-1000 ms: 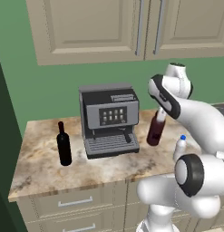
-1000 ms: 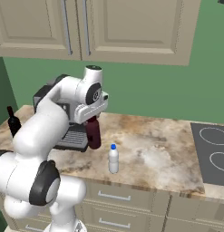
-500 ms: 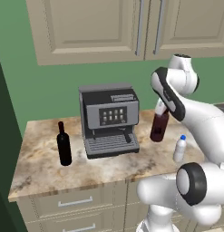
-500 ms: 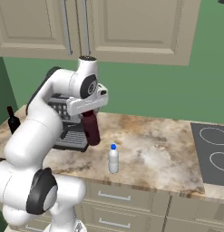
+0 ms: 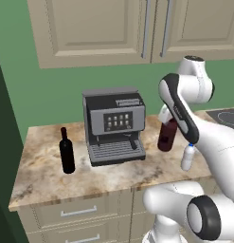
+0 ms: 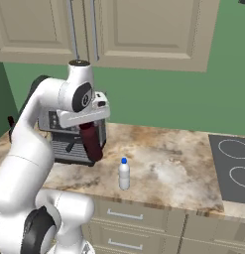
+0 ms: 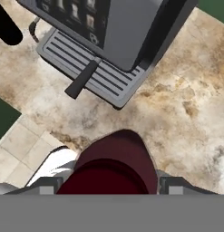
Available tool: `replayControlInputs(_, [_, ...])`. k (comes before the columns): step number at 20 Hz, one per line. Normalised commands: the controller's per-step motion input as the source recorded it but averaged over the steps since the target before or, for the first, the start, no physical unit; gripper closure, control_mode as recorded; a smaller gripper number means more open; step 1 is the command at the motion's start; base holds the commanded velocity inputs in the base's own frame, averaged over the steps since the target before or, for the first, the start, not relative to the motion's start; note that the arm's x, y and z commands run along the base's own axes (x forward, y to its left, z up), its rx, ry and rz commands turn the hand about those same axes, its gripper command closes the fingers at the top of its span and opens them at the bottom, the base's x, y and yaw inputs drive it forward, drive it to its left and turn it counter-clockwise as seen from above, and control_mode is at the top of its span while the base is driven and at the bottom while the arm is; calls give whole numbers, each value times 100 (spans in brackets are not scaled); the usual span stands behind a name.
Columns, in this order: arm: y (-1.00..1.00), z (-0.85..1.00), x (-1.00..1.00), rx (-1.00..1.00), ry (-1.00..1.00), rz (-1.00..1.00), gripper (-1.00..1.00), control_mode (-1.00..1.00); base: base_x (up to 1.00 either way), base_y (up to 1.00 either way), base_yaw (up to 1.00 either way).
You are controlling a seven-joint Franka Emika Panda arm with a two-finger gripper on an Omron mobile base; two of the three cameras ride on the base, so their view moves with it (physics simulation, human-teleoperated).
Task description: Place the drinks on the dining counter in a tight cluster.
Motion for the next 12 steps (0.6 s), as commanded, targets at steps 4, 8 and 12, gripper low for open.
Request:
replayControlInputs(4, [11, 39, -52, 0, -13, 0, 100, -100, 0, 0, 0])
replayControlInputs(8, [1, 11, -61, 0, -2, 0, 100, -100, 0, 0, 0])
replayControlInputs(12, [4, 0, -56, 0, 0, 0, 100, -100, 0, 0, 0])
